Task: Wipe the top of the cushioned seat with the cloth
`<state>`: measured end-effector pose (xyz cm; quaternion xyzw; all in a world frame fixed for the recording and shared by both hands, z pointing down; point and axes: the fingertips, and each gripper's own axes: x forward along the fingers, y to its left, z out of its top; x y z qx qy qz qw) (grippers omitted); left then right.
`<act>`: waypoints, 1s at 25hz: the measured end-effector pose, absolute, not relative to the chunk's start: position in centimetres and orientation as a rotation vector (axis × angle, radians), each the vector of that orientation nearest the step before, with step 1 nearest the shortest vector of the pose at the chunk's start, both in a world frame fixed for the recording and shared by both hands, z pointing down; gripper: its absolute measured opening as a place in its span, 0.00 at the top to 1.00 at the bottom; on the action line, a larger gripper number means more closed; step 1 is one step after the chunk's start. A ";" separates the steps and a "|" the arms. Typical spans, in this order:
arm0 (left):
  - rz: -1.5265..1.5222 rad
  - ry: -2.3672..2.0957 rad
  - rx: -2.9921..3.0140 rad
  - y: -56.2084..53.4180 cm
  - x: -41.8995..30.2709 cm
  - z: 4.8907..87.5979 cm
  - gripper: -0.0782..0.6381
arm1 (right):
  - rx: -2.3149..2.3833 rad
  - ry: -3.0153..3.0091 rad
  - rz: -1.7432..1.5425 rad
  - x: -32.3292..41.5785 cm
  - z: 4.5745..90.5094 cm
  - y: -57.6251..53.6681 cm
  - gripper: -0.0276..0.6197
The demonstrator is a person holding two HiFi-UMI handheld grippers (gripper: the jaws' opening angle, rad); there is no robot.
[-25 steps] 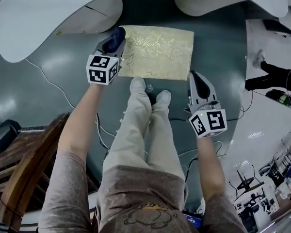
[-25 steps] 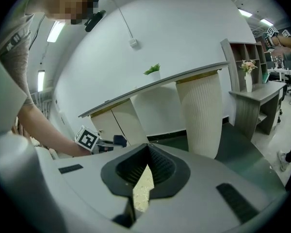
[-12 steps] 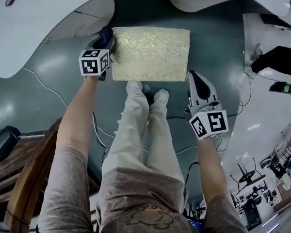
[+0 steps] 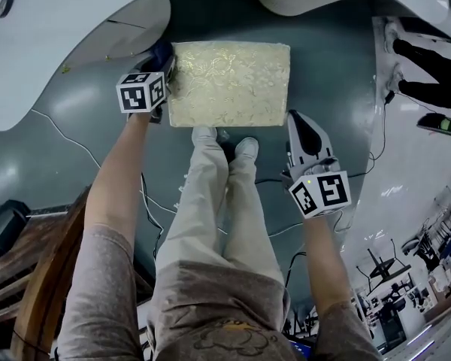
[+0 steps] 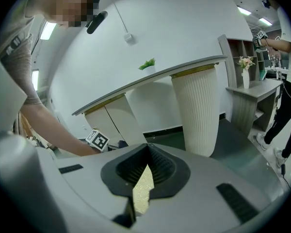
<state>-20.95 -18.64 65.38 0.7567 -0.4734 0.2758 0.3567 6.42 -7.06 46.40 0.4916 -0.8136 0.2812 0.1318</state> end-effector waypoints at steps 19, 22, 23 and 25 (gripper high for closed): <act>0.674 -1.093 2.047 -20.5 -13.8 64.4 0.75 | 1.486 -2.338 0.853 7.0 46.6 -7.0 0.95; 0.705 -1.049 2.086 -20.6 -12.0 64.3 0.75 | 1.502 -2.335 0.861 7.2 46.6 -7.0 0.95; 0.713 -1.030 2.100 -20.6 -11.3 64.3 0.75 | 1.506 -2.332 0.863 7.3 46.6 -6.9 0.95; 0.723 -0.992 2.125 -20.5 -9.8 64.2 0.75 | 1.512 -2.328 0.868 7.5 46.6 -6.7 0.95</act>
